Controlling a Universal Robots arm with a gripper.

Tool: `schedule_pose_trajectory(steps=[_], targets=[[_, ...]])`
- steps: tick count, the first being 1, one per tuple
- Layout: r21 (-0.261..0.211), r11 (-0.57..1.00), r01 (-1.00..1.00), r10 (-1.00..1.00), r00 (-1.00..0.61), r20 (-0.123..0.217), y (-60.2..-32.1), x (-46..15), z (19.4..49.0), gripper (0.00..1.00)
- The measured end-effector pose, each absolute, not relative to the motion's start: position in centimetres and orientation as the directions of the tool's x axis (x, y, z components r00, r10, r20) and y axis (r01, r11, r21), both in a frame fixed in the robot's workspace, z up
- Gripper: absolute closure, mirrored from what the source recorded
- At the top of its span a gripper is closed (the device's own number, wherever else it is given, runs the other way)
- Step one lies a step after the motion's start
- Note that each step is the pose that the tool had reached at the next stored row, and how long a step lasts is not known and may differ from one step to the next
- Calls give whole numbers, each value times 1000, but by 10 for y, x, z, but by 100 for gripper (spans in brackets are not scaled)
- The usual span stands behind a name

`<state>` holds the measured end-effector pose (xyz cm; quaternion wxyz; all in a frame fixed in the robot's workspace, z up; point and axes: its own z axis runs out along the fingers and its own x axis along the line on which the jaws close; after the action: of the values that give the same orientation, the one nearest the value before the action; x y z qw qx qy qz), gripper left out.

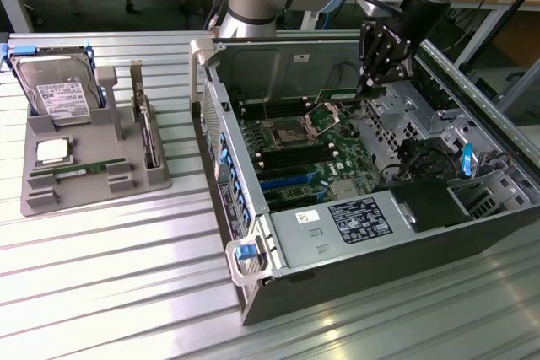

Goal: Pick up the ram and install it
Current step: 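Insert the ram into the slot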

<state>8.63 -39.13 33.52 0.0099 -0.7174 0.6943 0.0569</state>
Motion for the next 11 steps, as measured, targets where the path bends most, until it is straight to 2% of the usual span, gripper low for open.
schedule_pose_trajectory(steps=[11], targets=[[65, -36, -997, -995, 29, -95, -391, 86, 326, 88]])
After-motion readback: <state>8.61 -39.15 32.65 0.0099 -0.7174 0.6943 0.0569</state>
